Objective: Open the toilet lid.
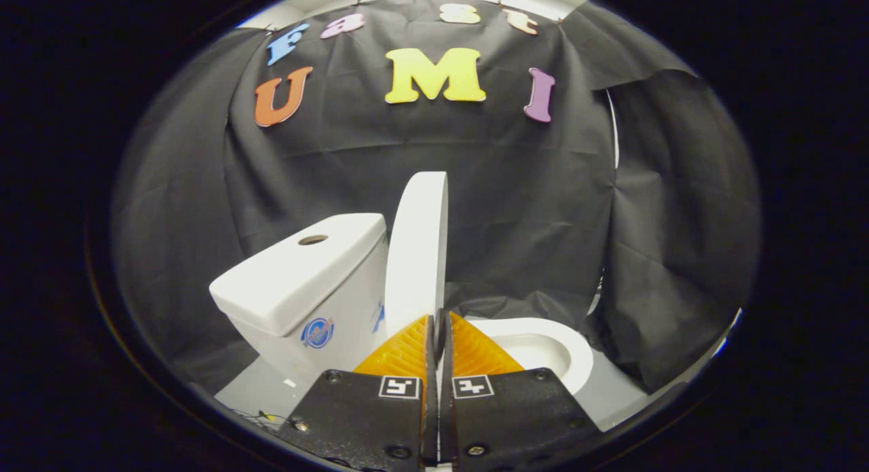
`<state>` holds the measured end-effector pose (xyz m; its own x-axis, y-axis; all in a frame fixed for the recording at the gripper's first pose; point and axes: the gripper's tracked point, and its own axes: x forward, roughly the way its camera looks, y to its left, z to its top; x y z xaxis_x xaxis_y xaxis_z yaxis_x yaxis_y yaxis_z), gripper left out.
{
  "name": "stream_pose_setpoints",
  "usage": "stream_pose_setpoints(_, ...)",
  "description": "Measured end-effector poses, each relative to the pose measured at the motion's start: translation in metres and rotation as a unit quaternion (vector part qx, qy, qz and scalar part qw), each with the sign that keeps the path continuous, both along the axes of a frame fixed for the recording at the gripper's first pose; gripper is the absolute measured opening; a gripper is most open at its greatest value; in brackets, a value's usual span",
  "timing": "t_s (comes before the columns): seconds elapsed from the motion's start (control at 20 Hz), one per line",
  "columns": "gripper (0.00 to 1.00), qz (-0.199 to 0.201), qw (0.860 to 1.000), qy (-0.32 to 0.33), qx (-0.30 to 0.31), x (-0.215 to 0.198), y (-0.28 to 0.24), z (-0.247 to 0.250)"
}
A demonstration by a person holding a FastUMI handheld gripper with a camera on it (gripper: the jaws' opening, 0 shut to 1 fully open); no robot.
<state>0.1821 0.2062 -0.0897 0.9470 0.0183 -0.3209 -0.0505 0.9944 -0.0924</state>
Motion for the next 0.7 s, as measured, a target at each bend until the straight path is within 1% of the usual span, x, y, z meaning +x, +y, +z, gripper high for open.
stream_pose_setpoints(0.3,0.05,0.012,0.999,-0.004,-0.04,-0.002,0.037,-0.005)
stream_pose_setpoints(0.45,0.05,0.023,0.996,-0.01,-0.083,-0.004,0.058,-0.012)
stream_pose_setpoints(0.55,0.05,0.016,0.994,-0.012,-0.105,-0.003,0.064,-0.013)
stream_pose_setpoints(0.7,0.05,0.008,0.993,-0.009,-0.116,-0.005,0.071,-0.015)
